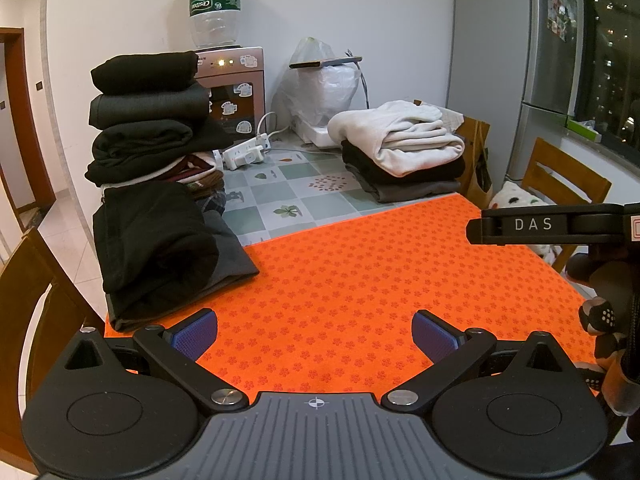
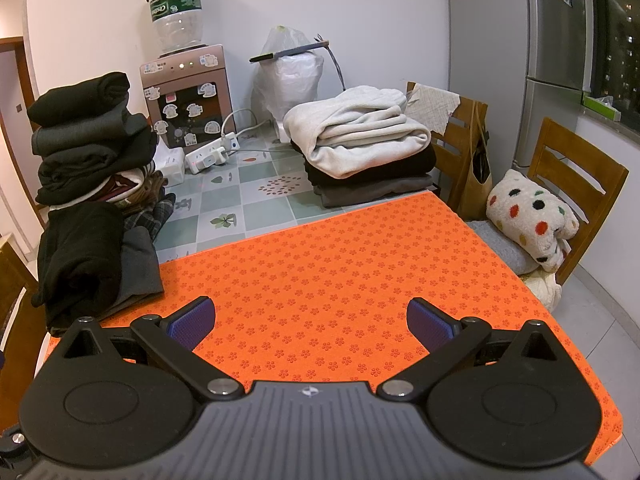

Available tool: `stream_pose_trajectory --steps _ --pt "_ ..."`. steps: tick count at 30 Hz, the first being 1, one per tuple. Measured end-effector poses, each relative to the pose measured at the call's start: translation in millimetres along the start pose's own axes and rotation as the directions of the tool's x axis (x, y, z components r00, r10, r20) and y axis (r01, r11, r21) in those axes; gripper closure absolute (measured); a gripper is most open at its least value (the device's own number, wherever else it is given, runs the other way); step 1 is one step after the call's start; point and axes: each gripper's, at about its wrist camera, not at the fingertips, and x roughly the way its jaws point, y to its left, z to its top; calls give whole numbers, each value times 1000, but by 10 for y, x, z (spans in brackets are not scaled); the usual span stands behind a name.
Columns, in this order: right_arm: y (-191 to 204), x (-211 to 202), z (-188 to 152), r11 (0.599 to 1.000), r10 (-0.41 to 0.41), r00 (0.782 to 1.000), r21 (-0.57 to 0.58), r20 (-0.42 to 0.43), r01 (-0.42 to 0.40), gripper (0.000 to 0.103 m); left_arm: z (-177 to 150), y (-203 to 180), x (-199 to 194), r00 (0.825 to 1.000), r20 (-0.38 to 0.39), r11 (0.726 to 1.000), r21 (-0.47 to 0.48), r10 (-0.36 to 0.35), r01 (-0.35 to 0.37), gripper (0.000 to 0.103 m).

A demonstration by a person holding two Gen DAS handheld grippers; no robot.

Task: Fold clothes

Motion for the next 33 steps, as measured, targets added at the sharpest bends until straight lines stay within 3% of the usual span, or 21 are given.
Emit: stream_pose_trajectory --steps 33 --pt "35 81 0 1000 5 1000 -6 -28 -5 0 3 17 78 999 -34 1000 -18 -9 9 0"
